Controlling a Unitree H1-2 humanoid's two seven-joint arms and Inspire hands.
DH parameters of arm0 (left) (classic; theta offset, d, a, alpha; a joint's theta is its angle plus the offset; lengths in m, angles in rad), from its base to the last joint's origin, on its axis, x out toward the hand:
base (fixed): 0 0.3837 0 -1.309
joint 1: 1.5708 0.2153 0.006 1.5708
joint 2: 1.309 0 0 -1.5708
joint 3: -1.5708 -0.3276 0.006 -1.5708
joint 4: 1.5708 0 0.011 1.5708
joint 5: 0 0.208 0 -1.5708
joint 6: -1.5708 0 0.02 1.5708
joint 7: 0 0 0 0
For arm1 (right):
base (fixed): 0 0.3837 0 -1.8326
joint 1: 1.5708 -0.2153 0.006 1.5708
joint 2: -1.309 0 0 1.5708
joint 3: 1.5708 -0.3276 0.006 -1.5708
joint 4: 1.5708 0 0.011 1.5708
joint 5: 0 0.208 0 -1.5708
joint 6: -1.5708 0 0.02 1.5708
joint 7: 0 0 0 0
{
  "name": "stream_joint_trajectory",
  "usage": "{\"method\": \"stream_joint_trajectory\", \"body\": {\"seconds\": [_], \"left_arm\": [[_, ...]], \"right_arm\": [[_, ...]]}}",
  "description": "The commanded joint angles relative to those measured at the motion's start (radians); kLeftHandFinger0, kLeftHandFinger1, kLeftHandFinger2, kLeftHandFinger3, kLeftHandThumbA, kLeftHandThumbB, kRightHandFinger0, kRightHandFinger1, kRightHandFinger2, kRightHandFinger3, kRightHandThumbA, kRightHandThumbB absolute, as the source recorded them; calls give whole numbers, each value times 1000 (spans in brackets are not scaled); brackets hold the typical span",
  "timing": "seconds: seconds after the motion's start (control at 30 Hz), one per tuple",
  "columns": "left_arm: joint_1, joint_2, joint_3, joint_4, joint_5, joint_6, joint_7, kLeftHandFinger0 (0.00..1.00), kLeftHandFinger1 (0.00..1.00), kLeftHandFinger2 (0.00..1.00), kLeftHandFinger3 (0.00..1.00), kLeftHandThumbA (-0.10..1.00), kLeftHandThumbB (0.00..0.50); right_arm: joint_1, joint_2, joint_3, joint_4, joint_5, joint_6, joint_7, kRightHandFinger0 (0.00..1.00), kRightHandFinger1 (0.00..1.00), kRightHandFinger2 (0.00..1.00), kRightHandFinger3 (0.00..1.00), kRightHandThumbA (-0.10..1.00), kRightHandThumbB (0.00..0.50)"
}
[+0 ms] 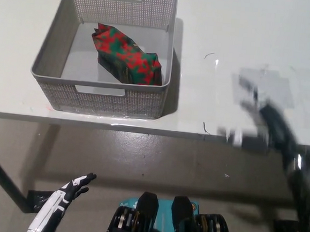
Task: Use the right hand to pick up a bag of coffee beans on the right hand side and place it into a container on the left hand side
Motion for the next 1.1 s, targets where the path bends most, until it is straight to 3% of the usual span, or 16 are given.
{"method": "stream_joint_trajectory", "body": {"seconds": [0.0, 0.03, 0.07, 0.1, 0.23, 0.3, 0.7, 0.97, 1.07], "left_arm": [[17, 11, 28, 13, -21, -36, 4, 1000, 1000, 1000, 1000, 1000, 206], [18, 11, 32, 16, -28, -36, 3, 1000, 1000, 1000, 1000, 1000, 202], [20, 12, 36, 19, -31, -40, 4, 1000, 1000, 1000, 1000, 1000, 207], [23, 11, 38, 22, -29, -50, 8, 1000, 1000, 1000, 1000, 1000, 203], [28, 6, 44, 29, -31, -59, 14, 1000, 1000, 1000, 1000, 1000, 216], [29, 7, 48, 35, -37, -68, 12, 1000, 1000, 1000, 1000, 1000, 215], [3, -5, 62, 53, -30, -73, 6, 1000, 1000, 1000, 1000, 1000, 221], [-9, -3, 70, 64, -29, -77, 5, 1000, 1000, 1000, 1000, 1000, 233], [-8, -4, 70, 66, -21, -69, 10, 1000, 1000, 1000, 1000, 1000, 232]], "right_arm": [[363, 109, -125, -371, 415, -304, -95, 1000, 1000, 1000, 1000, 1000, 284], [378, 124, -121, -335, 455, -308, -69, 1000, 1000, 1000, 1000, 1000, 277], [388, 137, -121, -312, 460, -311, -56, 1000, 1000, 1000, 1000, 977, 235], [404, 148, -120, -293, 467, -311, -41, 1000, 1000, 1000, 1000, 1000, 259], [448, 190, -136, -194, 504, -314, 23, 1000, 1000, 1000, 1000, 1000, 238], [473, 203, -134, -160, 451, -314, 3, 1000, 1000, 1000, 1000, 1000, 270], [484, 218, -155, -107, 428, -314, 54, 1000, 1000, 1000, 1000, 1000, 232], [452, 219, -156, -82, 415, -314, 49, 1000, 1000, 1000, 1000, 1000, 291], [452, 219, -156, -81, 420, -314, 51, 1000, 1000, 1000, 1000, 1000, 279]]}}
